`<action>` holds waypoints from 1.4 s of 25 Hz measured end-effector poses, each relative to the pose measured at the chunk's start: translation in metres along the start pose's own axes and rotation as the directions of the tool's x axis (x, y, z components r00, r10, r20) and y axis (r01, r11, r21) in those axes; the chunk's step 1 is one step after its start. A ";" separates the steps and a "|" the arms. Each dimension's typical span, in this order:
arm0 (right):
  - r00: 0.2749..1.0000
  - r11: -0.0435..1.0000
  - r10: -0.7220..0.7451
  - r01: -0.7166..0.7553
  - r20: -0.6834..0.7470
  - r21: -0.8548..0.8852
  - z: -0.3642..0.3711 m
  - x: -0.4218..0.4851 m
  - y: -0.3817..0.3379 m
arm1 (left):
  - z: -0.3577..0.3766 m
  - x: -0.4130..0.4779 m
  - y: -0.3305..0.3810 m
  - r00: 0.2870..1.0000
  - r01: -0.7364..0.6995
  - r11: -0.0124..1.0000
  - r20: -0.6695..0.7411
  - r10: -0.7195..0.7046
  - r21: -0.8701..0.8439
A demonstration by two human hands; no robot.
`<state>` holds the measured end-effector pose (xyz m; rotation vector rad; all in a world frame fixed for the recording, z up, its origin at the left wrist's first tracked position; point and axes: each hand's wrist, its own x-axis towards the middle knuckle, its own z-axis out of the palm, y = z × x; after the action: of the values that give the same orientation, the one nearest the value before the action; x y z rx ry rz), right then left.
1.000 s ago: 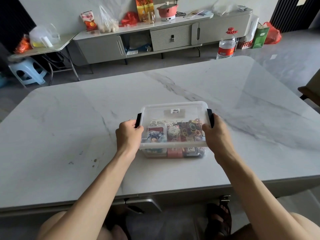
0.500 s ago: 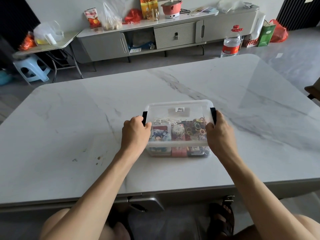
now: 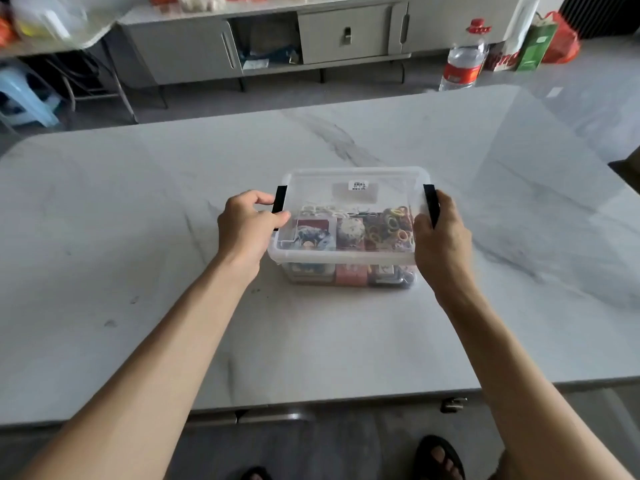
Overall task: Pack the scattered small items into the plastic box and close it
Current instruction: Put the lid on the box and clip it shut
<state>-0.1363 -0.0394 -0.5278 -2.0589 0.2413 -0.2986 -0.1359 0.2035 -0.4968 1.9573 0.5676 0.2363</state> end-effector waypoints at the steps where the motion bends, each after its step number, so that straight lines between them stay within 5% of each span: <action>1: 1.000 1.000 0.002 -0.003 -0.019 -0.018 0.007 0.010 0.001 | 0.001 0.013 -0.001 0.999 0.030 0.998 0.042 -0.028 -0.048; 5: 0.990 0.983 0.133 -0.126 0.046 -0.132 0.019 0.039 -0.008 | 0.007 0.046 0.000 0.991 0.091 0.992 0.110 -0.081 -0.083; 9: 0.894 0.882 0.421 -0.364 0.155 -0.299 0.011 0.060 -0.037 | 0.009 0.057 0.029 0.977 0.117 0.950 0.137 -0.162 0.290; 14: 0.786 0.799 0.580 -0.499 0.213 -0.337 -0.015 0.072 -0.083 | -0.004 0.056 0.088 0.921 0.240 0.889 0.199 -0.336 0.389; 21: 0.816 0.817 0.553 -0.491 0.170 -0.300 -0.089 0.180 -0.099 | 0.065 0.088 0.199 0.889 0.259 0.913 0.293 -0.353 0.314; 35: 0.850 0.795 0.496 -0.363 0.177 -0.486 -0.158 0.463 0.030 | 0.348 0.169 0.291 0.840 0.406 0.878 0.275 -0.468 0.253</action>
<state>0.2529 -0.3204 -0.4283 -2.3730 0.6353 0.3905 0.2353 -0.0941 -0.4052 1.9248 0.8180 -0.4443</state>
